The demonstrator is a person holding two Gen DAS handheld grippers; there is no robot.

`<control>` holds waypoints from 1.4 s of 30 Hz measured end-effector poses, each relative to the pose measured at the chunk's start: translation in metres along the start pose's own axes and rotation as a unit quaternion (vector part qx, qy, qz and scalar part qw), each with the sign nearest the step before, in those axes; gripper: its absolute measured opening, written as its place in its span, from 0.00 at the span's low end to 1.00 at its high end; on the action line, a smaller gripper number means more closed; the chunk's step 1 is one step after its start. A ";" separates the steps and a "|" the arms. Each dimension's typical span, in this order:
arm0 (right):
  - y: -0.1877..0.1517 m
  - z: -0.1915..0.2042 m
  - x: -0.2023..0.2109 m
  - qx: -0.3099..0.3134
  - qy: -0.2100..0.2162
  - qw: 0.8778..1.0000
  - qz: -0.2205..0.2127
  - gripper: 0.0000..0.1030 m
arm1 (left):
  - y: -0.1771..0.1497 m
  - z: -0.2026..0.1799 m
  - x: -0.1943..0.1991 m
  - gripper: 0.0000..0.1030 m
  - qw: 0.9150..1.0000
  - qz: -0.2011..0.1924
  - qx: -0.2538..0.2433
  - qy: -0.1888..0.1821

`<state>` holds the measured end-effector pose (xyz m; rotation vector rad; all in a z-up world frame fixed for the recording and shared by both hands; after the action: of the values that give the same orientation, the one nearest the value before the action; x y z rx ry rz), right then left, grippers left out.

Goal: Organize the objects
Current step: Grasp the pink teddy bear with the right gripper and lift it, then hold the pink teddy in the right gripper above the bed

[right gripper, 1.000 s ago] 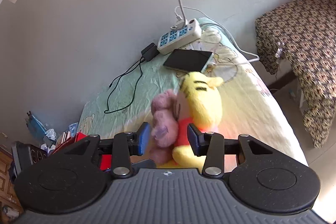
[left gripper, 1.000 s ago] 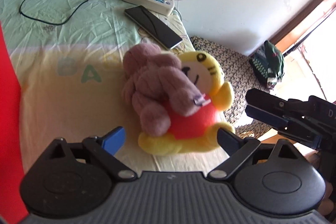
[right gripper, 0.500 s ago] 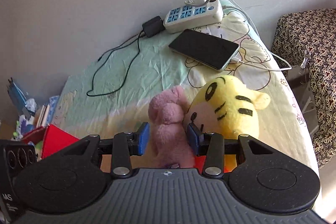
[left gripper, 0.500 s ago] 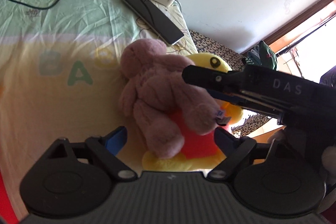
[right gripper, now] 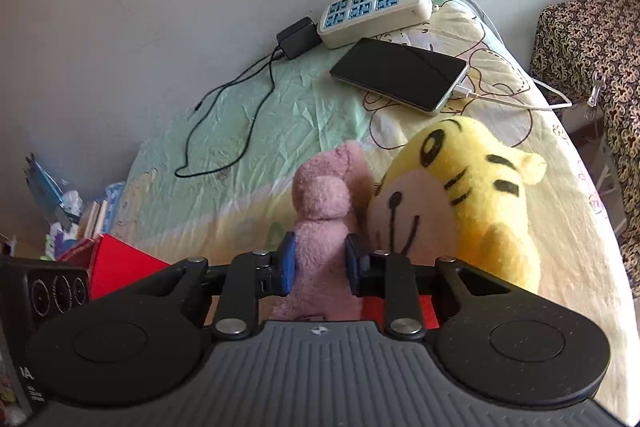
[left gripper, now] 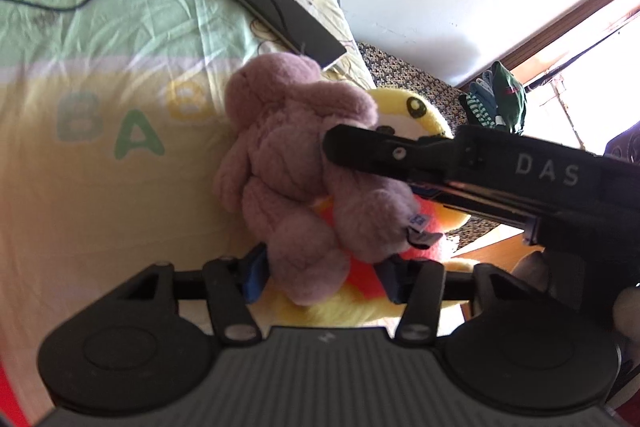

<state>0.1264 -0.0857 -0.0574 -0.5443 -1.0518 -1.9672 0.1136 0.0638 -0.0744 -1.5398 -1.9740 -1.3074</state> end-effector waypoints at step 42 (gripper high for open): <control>-0.132 -0.009 0.061 -0.029 0.087 0.995 0.047 0.26 | -0.138 -0.061 0.061 0.47 0.977 0.060 -0.106 0.173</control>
<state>-0.0167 -0.0797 -0.0836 -0.4374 -0.8481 -1.9287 -0.0484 0.0514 -0.0622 -1.3792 -1.5458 -1.6497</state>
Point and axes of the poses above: each gripper's, at about its wrist camera, not at the fingertips, and x roughly against the way its jaws point, z to its left, y to its top, the point moved 3 cm from there along -x, roughly the way its jaws point, and after that the axes turned 4 degrees about -x, right-handed, at the moved point
